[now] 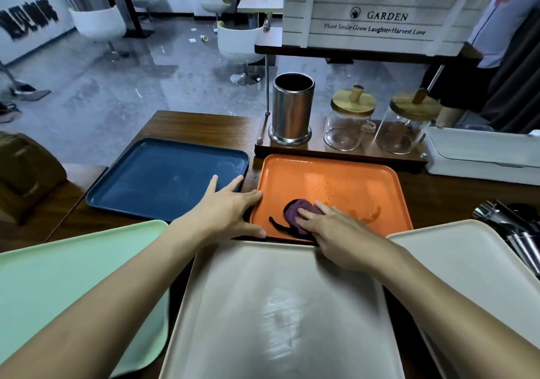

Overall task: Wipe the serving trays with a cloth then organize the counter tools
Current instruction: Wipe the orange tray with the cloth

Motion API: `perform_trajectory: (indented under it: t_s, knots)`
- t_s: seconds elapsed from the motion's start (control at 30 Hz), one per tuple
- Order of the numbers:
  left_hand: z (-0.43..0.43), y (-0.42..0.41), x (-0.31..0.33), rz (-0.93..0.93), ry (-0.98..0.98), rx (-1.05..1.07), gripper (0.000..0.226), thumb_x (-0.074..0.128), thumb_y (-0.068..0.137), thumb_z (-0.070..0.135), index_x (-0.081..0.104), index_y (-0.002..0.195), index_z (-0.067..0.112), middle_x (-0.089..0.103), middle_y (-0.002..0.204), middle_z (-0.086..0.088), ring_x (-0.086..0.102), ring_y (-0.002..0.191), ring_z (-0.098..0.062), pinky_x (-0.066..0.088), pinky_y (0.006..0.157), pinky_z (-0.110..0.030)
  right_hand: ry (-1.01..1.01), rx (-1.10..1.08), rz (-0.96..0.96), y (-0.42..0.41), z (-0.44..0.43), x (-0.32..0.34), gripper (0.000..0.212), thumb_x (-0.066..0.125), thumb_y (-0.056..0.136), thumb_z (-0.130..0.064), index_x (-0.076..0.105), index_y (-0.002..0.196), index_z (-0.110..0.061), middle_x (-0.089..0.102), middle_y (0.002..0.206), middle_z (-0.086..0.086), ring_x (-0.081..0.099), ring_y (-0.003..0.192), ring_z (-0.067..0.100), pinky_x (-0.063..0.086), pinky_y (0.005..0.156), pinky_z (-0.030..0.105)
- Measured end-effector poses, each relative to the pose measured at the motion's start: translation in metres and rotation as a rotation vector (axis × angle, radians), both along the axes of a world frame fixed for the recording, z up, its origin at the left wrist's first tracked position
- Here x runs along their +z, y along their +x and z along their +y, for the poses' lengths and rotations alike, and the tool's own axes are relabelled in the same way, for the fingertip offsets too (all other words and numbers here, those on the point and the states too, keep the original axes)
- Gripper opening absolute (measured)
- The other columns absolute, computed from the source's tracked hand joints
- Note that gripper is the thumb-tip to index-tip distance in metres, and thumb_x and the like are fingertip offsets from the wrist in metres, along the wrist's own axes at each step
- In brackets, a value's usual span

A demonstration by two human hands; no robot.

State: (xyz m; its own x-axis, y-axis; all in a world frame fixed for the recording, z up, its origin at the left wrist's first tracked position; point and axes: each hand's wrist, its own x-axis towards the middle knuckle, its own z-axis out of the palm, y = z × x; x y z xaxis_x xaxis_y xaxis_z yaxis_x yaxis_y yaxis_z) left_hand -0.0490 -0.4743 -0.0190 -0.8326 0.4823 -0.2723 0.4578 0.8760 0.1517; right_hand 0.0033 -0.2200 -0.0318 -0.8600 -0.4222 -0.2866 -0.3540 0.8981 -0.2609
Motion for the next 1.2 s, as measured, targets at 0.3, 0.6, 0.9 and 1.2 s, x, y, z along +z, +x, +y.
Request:
perform_trajectory:
  t_s: [0.3,0.6,0.9,1.2]
  knots:
    - [0.008,0.004,-0.004,0.045,-0.078,-0.033,0.100,0.051,0.082,0.081,0.024,0.162,0.027,0.025,0.168,0.008,-0.002,0.158,-0.019,-0.007,0.121,-0.066,-0.015,-0.090,0.162,-0.024,-0.012,-0.023,0.057,0.033,0.097,-0.008,0.035,0.151,-0.028,0.025,0.165,-0.010,0.009,0.155,0.027,0.020,0.124,0.045]
    - [0.009,0.002,0.004,0.034,-0.109,-0.056,0.085,0.053,0.082,0.080,0.049,0.150,0.029,0.038,0.160,0.008,-0.005,0.158,-0.025,-0.005,0.120,-0.067,-0.017,-0.148,0.221,-0.099,-0.052,-0.019,0.052,0.033,0.102,-0.019,0.032,0.154,-0.015,0.027,0.164,0.000,0.011,0.154,0.028,0.014,0.124,0.046]
    - [0.011,0.008,0.004,0.031,-0.149,-0.015,0.090,0.049,0.084,0.081,0.035,0.158,0.032,0.024,0.169,0.005,-0.008,0.158,-0.030,-0.006,0.121,-0.066,0.016,-0.198,0.246,-0.103,-0.049,-0.015,0.045,0.037,0.100,-0.027,0.042,0.144,-0.018,0.037,0.159,-0.002,0.024,0.151,0.025,0.026,0.120,0.040]
    - [0.012,0.011,0.005,0.028,-0.164,0.009,0.091,0.046,0.085,0.082,0.030,0.160,0.034,0.022,0.169,0.001,-0.012,0.157,-0.032,-0.012,0.119,-0.068,0.096,-0.409,0.170,-0.082,0.013,0.002,0.031,0.037,0.103,-0.021,0.049,0.131,-0.013,0.045,0.147,0.003,0.030,0.145,0.027,0.034,0.109,0.041]
